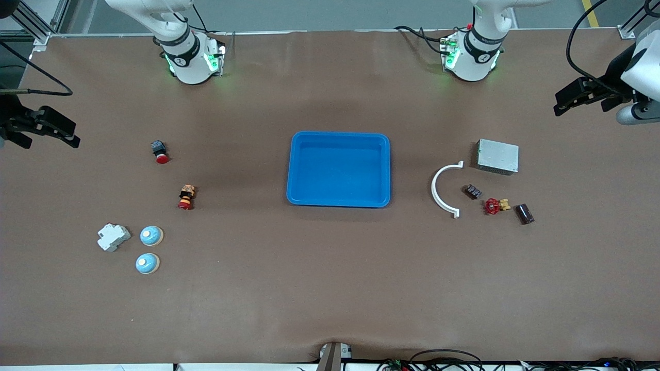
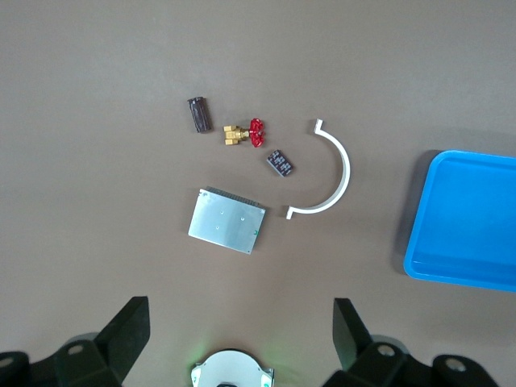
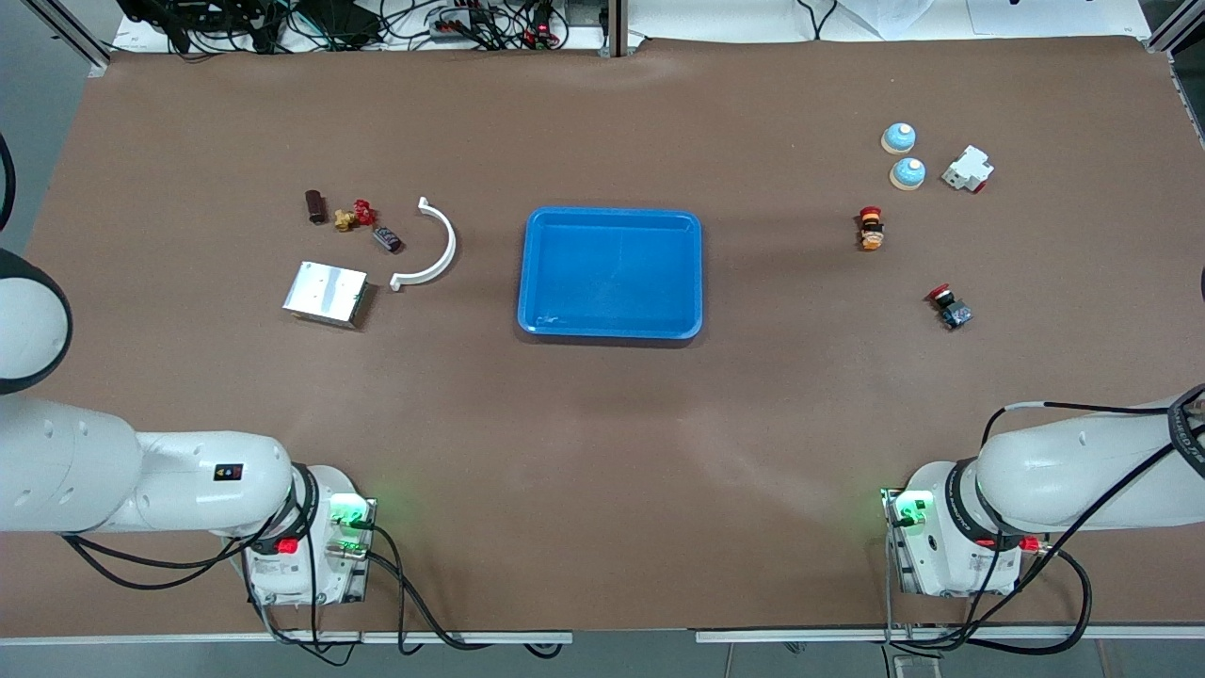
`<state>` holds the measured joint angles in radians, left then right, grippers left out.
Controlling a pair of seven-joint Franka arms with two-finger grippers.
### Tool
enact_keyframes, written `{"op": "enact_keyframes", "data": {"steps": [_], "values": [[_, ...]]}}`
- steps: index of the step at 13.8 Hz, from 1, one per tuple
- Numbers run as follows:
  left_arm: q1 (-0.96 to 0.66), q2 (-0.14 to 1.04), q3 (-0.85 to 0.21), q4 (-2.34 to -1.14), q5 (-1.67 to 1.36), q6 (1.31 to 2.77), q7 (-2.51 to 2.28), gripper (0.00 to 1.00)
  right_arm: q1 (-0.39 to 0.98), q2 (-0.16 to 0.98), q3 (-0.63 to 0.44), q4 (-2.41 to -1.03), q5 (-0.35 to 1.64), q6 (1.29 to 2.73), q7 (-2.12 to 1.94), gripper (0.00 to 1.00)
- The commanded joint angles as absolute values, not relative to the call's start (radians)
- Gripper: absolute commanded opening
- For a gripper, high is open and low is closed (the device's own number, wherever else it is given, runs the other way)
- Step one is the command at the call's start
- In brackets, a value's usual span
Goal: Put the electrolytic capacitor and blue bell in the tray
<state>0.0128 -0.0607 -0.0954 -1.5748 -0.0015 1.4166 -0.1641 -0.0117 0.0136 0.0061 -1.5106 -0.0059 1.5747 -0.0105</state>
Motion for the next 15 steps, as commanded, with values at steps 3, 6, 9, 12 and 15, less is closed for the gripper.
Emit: {"op": "enact_keyframes", "data": {"steps": [3,6,9,12,15], "values": [[0.018,-0.074,-0.095,-1.663,0.015,1.499,-0.178,1.0,-0.057,-0.014,0.018,-1.643,-0.014,1.676,-0.006,1.0],[0.032,-0.069,-0.1,-1.674,0.028,1.535,-0.176,1.0,-0.07,-0.009,0.017,-1.764,-0.014,1.782,-0.008,1.0],[0.031,-0.069,-0.104,-1.704,0.127,1.584,-0.178,1.0,-0.078,-0.003,0.017,-1.894,-0.014,1.938,-0.009,1.0],[0.076,-0.075,-0.104,-1.813,0.138,1.722,-0.175,1.0,-0.081,0.055,0.017,-1.986,-0.014,2.106,-0.011,1.0],[0.107,-0.069,-0.103,-1.888,0.137,1.831,-0.16,1.0,-0.081,0.176,0.017,-2.002,-0.015,2.227,-0.015,1.0]]}}
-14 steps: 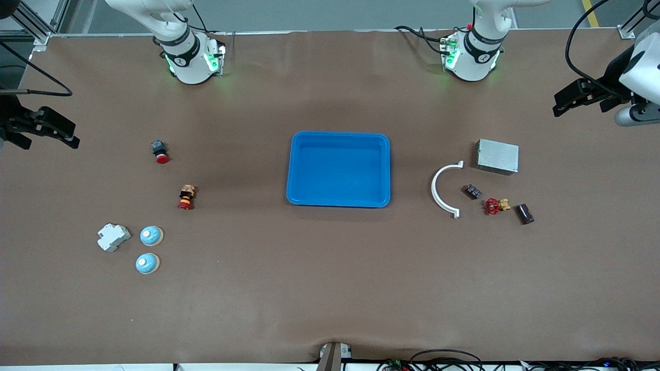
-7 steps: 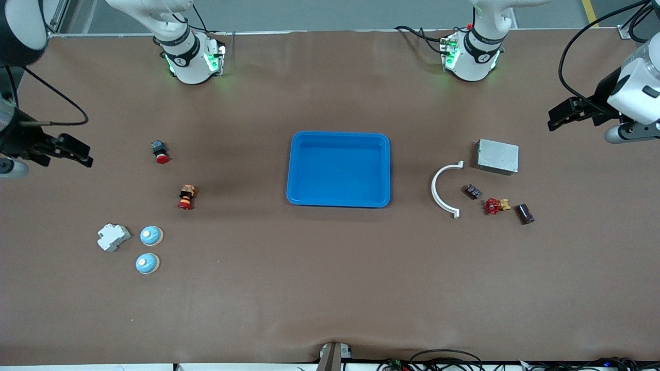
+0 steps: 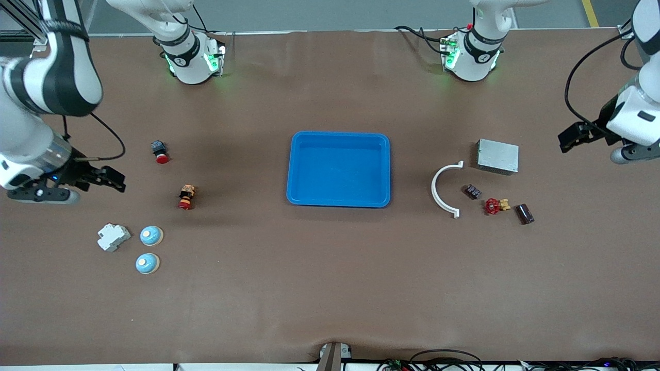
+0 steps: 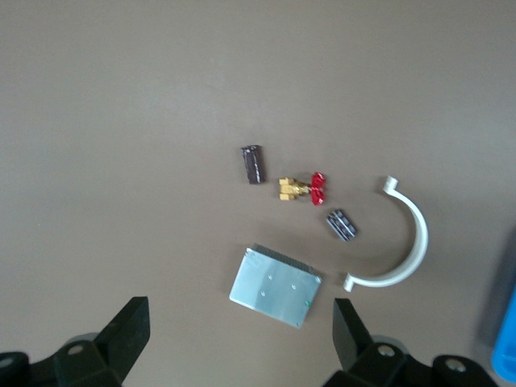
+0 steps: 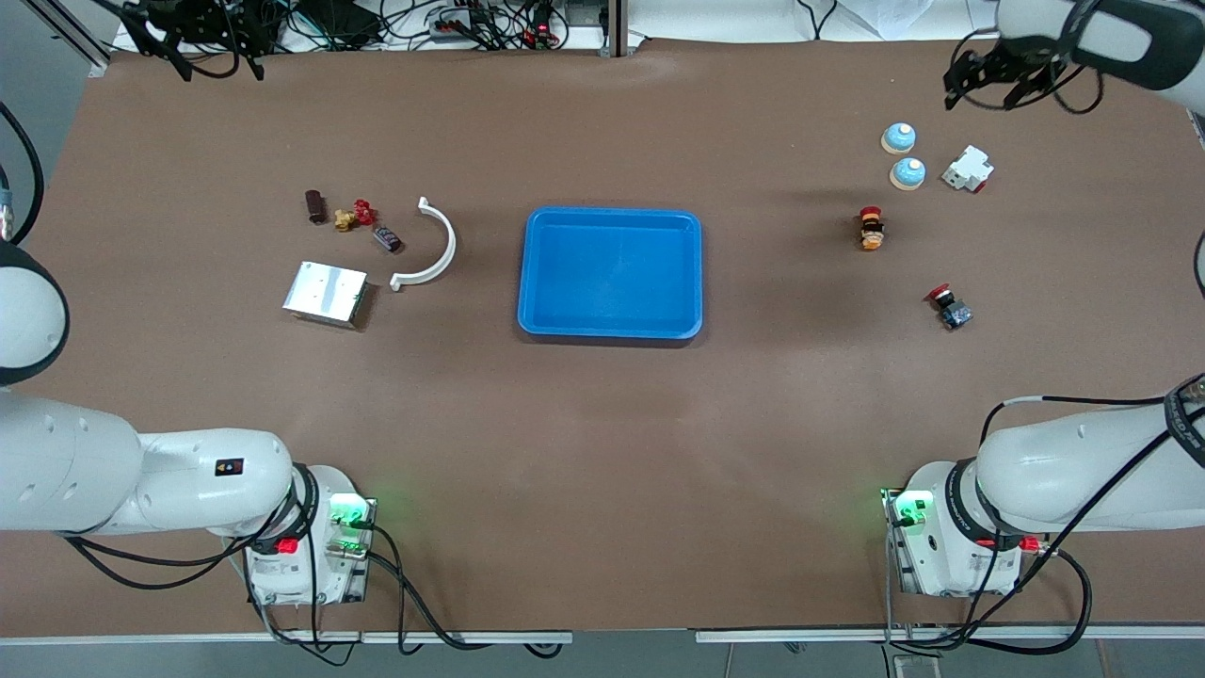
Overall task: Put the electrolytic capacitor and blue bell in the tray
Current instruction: 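Reach a blue bell with the right gripper while the left gripper reaches a capacitor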
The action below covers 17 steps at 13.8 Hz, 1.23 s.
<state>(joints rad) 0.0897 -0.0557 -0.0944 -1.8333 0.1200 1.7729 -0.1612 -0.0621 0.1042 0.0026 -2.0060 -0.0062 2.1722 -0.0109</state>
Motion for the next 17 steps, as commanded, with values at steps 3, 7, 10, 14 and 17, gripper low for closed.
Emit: {"op": "enact_keyframes", "data": {"steps": [3,7,10,14,17], "values": [[0.113,-0.037,-0.103,-1.936,0.137,1.887,-0.16,1.0,-0.095,0.305,0.017,-1.996,-0.02,2.377,-0.054,1.0],[0.146,0.02,-0.103,-2.02,0.129,2.0,-0.16,1.0,-0.109,0.487,0.018,-1.89,-0.025,2.453,-0.067,1.0],[0.172,0.07,-0.103,-2.056,0.129,2.063,-0.158,1.0,-0.12,0.573,0.018,-1.83,-0.02,2.485,-0.066,1.0],[0.204,0.202,-0.103,-2.049,0.124,2.176,-0.161,1.0,-0.12,0.632,0.018,-1.821,-0.014,2.546,-0.066,1.0],[0.232,0.322,-0.103,-2.019,0.034,2.235,-0.161,1.0,-0.117,0.644,0.02,-1.825,-0.011,2.546,-0.063,1.0]]}}
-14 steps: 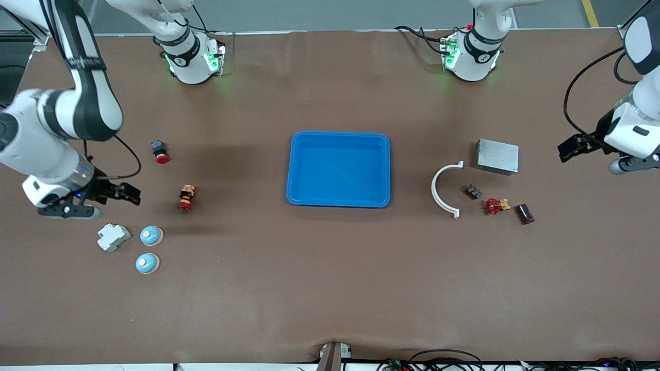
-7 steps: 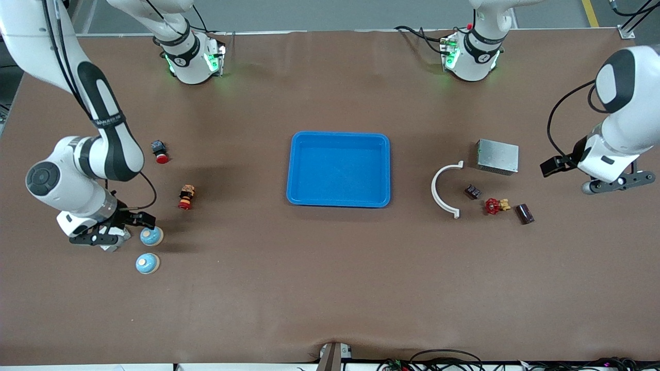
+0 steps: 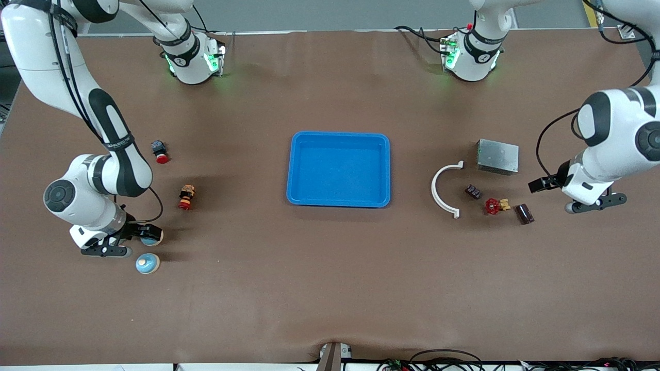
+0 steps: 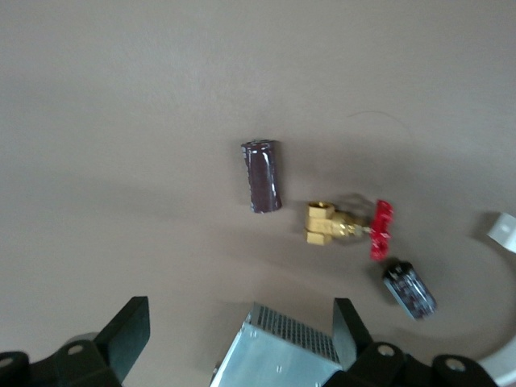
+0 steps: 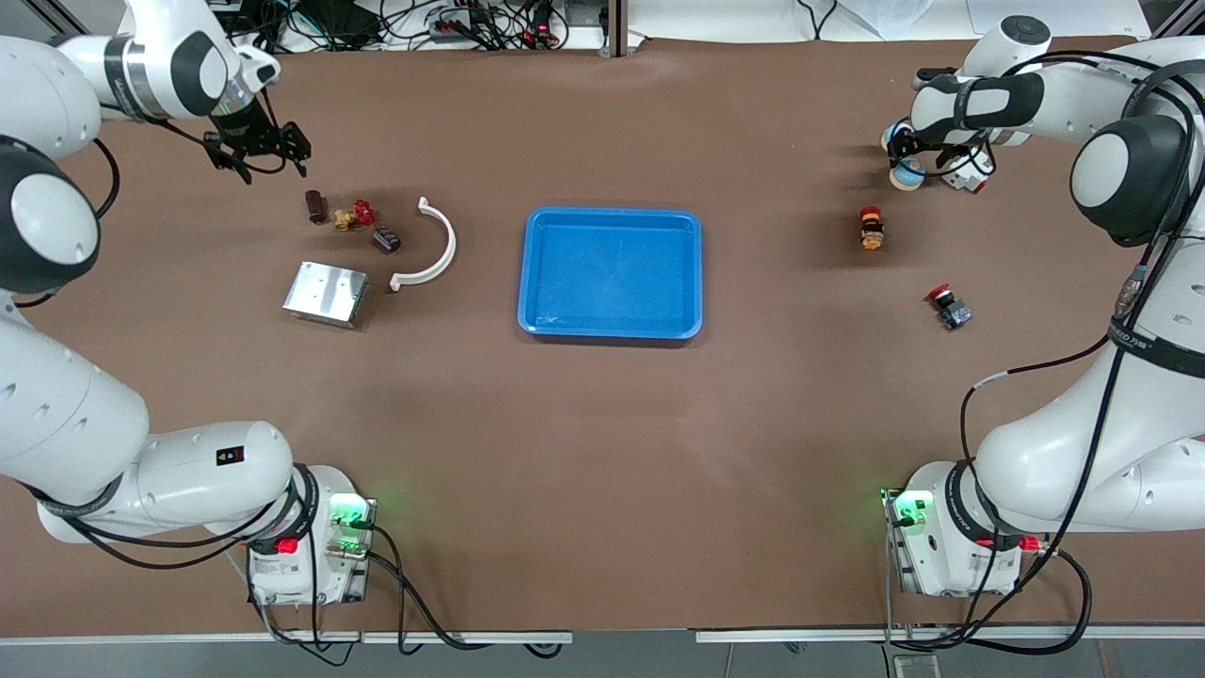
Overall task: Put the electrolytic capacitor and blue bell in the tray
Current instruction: 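Reach a blue bell with the right gripper while the left gripper reaches a capacitor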
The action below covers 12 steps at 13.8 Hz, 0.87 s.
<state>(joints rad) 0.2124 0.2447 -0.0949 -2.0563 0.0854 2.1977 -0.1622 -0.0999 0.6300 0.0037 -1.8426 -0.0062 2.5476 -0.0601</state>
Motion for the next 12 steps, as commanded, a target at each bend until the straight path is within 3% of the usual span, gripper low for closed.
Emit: {"op": "enact_keyframes", "data": {"steps": [1,7,8,9,10,11,12], "values": [[0.236,0.356,-0.101,-1.999,0.017,2.247,-0.161,1.0,-0.115,0.646,0.02,-1.827,-0.011,2.548,-0.063,1.0],[0.242,0.512,-0.104,-1.815,-0.014,2.234,-0.178,1.0,-0.11,0.65,0.02,-1.832,-0.012,2.546,-0.063,0.97],[0.239,0.521,-0.104,-1.809,-0.014,2.227,-0.199,1.0,-0.112,0.65,0.02,-1.832,-0.012,2.546,-0.064,0.73],[0.239,0.547,-0.103,-1.809,-0.008,2.238,-0.225,1.0,-0.112,0.65,0.02,-1.83,-0.011,2.546,-0.063,0.38],[0.241,0.555,-0.103,-1.809,-0.002,2.249,-0.23,1.0,-0.112,0.65,0.02,-1.832,-0.011,2.546,-0.063,0.11],[0.245,0.557,-0.101,-1.809,0.0,2.249,-0.229,1.0,-0.11,0.65,0.021,-1.832,-0.011,2.546,-0.057,0.0],[0.245,0.561,-0.101,-1.81,0.0,2.249,-0.232,0.86,-0.107,0.65,0.021,-1.832,-0.011,2.545,-0.051,0.0]]}}
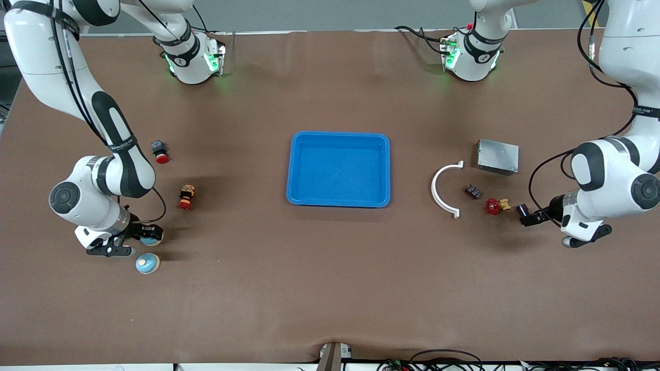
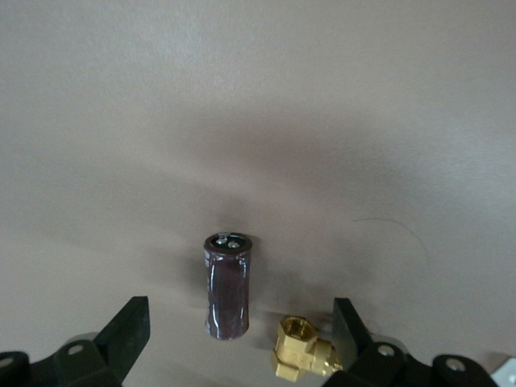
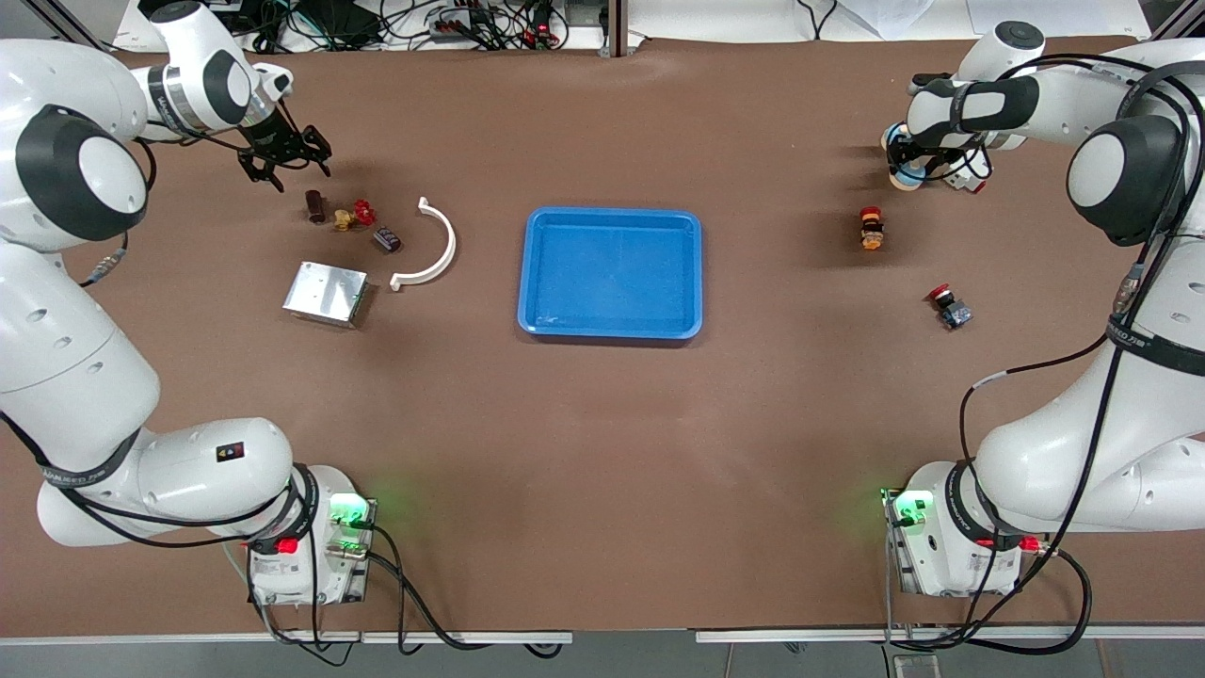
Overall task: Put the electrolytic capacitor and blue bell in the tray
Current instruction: 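Close the right gripper on the bell while the left gripper grasps the capacitor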
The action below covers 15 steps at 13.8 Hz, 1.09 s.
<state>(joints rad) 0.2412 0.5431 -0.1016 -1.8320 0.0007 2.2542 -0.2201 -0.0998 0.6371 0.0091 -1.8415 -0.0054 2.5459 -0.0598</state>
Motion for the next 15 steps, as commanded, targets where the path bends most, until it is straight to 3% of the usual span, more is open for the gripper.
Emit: {"op": "enact_keyframes", "data": {"steps": [1,3,11,15], "values": [[0.244,0.578,-0.101,-1.81,0.0,2.252,-0.242,0.76,-0.106,0.647,0.025,-1.83,-0.011,2.536,-0.049,0.0],[0.247,0.584,-0.101,-1.813,0.0,2.252,-0.242,0.76,-0.103,0.634,0.029,-1.83,-0.011,2.516,-0.031,0.0],[0.252,0.612,-0.095,-1.825,0.008,2.252,-0.242,0.63,-0.095,0.471,0.164,-1.789,0.029,2.189,0.28,0.0],[0.253,0.617,-0.095,-1.821,0.035,2.252,-0.241,0.44,-0.092,0.408,0.285,-1.812,0.051,2.152,0.547,0.0]]}}
